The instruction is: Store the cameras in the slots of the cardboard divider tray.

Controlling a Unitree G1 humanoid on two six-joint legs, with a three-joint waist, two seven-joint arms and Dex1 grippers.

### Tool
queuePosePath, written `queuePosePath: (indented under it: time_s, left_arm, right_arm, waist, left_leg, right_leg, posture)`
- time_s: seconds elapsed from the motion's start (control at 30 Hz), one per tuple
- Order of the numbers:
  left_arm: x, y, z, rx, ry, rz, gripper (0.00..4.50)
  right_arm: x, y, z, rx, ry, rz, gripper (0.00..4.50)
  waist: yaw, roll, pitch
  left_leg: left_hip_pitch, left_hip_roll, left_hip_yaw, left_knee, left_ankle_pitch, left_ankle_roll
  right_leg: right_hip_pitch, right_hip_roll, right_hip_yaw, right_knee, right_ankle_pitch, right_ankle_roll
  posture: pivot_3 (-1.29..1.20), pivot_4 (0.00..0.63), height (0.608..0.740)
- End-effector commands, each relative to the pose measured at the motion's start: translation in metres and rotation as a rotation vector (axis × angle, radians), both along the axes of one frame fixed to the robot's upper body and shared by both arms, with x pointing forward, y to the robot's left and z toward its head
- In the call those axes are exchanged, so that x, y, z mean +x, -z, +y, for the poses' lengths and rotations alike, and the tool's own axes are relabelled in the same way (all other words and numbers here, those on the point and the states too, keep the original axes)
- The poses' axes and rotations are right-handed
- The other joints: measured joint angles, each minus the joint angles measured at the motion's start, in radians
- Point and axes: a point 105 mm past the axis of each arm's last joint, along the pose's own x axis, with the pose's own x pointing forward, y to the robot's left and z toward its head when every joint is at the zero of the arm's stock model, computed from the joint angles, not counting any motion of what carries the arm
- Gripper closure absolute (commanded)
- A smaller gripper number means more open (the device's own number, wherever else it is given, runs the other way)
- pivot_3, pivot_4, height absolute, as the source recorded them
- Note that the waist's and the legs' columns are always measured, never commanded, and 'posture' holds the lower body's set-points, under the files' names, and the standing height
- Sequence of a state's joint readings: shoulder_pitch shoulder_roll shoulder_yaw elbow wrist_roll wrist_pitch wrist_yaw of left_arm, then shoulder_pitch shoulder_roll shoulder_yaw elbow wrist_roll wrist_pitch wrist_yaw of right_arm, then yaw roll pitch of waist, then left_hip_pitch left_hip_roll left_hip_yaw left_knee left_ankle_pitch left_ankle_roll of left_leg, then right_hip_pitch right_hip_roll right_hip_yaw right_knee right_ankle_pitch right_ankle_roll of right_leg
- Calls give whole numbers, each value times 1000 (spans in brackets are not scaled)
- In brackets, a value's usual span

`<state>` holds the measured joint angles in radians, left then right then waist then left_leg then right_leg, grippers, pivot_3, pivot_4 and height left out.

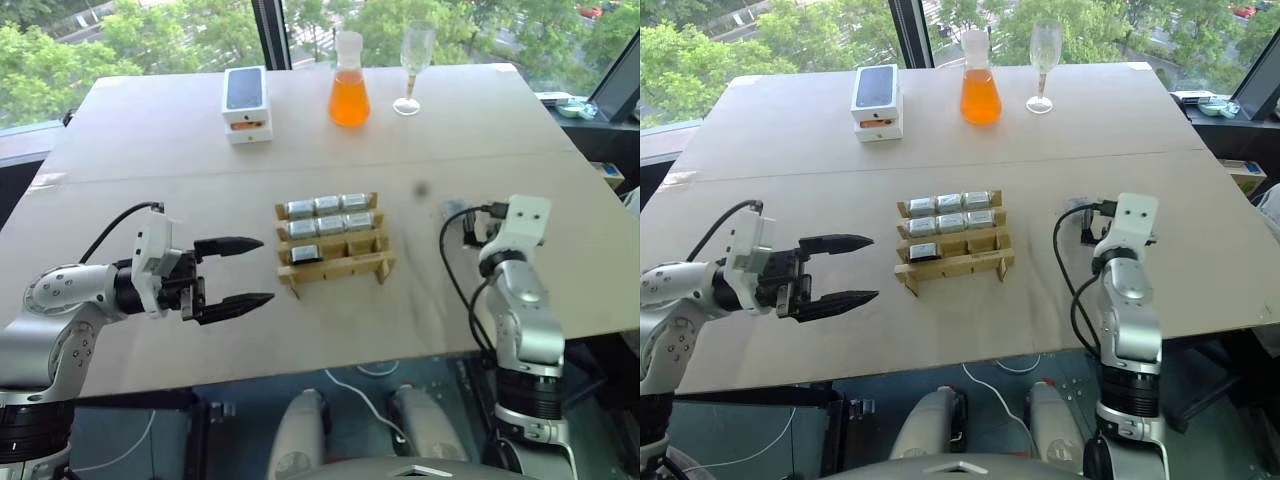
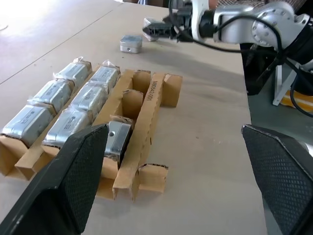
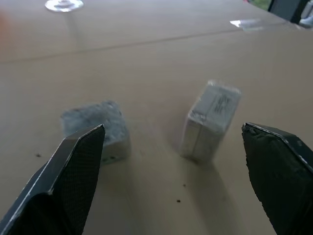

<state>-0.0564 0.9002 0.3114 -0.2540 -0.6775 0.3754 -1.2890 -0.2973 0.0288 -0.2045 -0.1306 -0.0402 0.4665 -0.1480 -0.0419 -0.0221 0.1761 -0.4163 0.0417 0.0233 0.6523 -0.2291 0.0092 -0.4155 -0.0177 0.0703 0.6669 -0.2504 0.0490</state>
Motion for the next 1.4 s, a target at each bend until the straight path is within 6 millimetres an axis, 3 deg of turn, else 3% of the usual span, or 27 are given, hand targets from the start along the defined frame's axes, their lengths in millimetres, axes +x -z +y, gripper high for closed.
queuePosePath:
  time_s: [0.03, 0.57, 0.67, 0.8, 0.83, 0.9, 1.0, 1.13, 1.23, 1.27, 1.33, 1.4]
  left_arm:
    - [-2, -11, 3, 14, 0, -54, 0]
    - [3, -18, 3, 6, -15, -106, 0]
    - [4, -18, 4, 7, -16, -109, 0]
    - [5, -18, 3, 5, -15, -111, 0]
    - [5, -17, 3, 4, -15, -111, 0]
    - [5, -16, 2, 3, -15, -109, 0]
    - [4, -15, 3, 4, -20, -106, 0]
    - [3, -14, 7, 9, -38, -105, 0]
    - [3, -14, 8, 10, -42, -104, 0]
    - [2, -14, 8, 10, -44, -104, 0]
    - [-1, -13, 10, 5, -57, -98, 0]
    - [-6, -10, 12, 10, -71, -84, 0]
  right_arm:
    - [7, -17, -4, 10, 53, -80, 61]
    - [30, -9, -15, 124, 145, -106, 61]
    - [31, -12, -16, 94, 143, -125, 1419]
    - [30, -13, -18, 52, 142, -138, 2755]
    - [30, -14, -18, 38, 139, -144, 3405]
    - [30, -22, -18, -12, 121, -169, 3683]
    - [35, -53, 2, -44, -34, -269, 3683]
    - [34, -108, 67, 51, -584, -426, 3683]
    - [24, -121, 96, 35, -870, -452, 3683]
    - [14, -124, 113, -24, -1042, -465, 3683]
    - [-5, -123, 137, -119, -1341, -465, 3683]
    - [-17, -119, 150, -162, -1540, -453, 3683]
  waist:
    - [-2, 0, 0]
    - [-4, 0, 0]
    - [-4, 0, 0]
    - [-4, 0, 0]
    - [-4, 0, 0]
    - [-4, 0, 0]
    - [-4, 1, 0]
    - [-17, 1, 1]
    - [-21, 1, 0]
    - [-21, 1, 0]
    - [-18, 1, 1]
    - [-19, 1, 1]
  left_leg:
    - [0, 0, 0, 0, 0, 0]
    - [0, 1, 0, 0, 0, 0]
    - [0, 1, 0, 0, 0, 0]
    - [0, 1, 0, 0, 0, 0]
    - [0, 1, 0, 0, 0, 0]
    - [0, 1, 0, 0, 0, 0]
    - [0, 1, 0, 0, 0, 0]
    - [0, 1, -1, 0, 0, 0]
    - [0, 2, -2, 0, 0, 0]
    - [0, 2, -2, 0, 0, 0]
    - [0, 2, -2, -1, 0, 0]
    - [0, 2, -1, -1, 0, 0]
  right_leg:
    - [0, 0, 0, 0, 0, 0]
    - [0, 1, 0, 0, 0, 0]
    - [0, 1, 0, 0, 0, 0]
    - [0, 1, 0, 0, 0, 0]
    - [0, 1, 0, 0, 0, 0]
    - [0, 1, 0, 0, 0, 0]
    - [0, 1, 0, 0, 0, 0]
    - [0, 1, 0, 0, 0, 0]
    - [0, 2, -1, 0, 0, 0]
    - [1, 2, -2, 0, 0, 0]
    - [1, 2, -3, 0, 0, 0]
    - [1, 1, -3, -1, 0, 0]
  posture:
    - [0, 150, 740]
    - [0, 150, 740]
    - [0, 150, 740]
    - [0, 150, 740]
    - [0, 150, 740]
    - [0, 150, 740]
    - [0, 150, 740]
    - [0, 150, 740]
    - [0, 150, 740]
    - [0, 150, 740]
    - [0, 150, 740]
    - [0, 150, 740]
